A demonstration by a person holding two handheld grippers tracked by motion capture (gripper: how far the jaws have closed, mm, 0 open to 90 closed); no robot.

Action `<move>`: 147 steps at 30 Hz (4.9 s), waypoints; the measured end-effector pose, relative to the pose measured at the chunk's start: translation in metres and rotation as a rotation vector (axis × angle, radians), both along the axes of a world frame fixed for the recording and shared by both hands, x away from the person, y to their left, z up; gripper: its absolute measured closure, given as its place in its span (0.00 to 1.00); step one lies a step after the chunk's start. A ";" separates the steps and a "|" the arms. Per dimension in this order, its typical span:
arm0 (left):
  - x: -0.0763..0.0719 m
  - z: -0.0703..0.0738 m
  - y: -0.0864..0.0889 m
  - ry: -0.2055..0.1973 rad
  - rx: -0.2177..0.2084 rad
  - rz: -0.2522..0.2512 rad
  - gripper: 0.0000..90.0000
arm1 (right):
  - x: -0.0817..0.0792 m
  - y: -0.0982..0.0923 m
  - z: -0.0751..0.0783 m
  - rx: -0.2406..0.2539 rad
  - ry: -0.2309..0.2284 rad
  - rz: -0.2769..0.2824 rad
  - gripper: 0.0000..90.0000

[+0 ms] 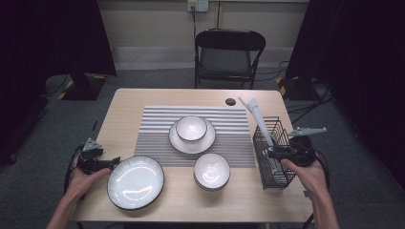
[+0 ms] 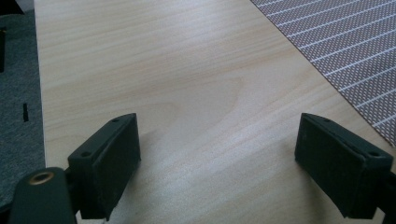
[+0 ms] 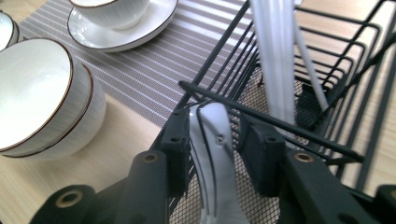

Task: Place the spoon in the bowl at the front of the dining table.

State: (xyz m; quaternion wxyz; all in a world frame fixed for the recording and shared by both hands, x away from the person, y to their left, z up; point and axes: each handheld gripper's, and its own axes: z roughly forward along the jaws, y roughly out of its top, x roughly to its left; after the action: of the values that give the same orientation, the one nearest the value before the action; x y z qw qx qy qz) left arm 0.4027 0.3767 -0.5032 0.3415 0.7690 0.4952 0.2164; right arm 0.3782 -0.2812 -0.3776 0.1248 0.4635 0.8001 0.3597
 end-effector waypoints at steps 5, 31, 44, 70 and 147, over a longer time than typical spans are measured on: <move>0.000 0.000 0.000 0.000 0.000 0.000 0.15 | 0.001 0.002 0.000 -0.019 -0.009 -0.008 0.74; 0.000 0.000 0.000 0.000 0.000 0.000 0.15 | 0.001 0.006 0.001 -0.093 -0.024 -0.028 0.83; 0.000 0.000 0.000 0.000 0.000 0.001 0.15 | -0.001 0.002 0.001 -0.081 -0.002 -0.006 0.91; 0.000 0.000 0.000 0.000 0.000 0.000 0.15 | 0.004 0.007 0.000 -0.140 -0.026 0.034 0.95; 0.000 0.000 0.000 0.000 0.000 -0.001 0.15 | -0.025 -0.011 -0.014 0.046 -0.277 0.160 0.96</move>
State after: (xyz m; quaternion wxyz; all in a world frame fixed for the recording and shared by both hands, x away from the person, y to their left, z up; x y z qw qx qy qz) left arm 0.4028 0.3768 -0.5032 0.3416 0.7692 0.4948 0.2162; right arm 0.3532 -0.2921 -0.3911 0.1944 0.3472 0.8010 0.4474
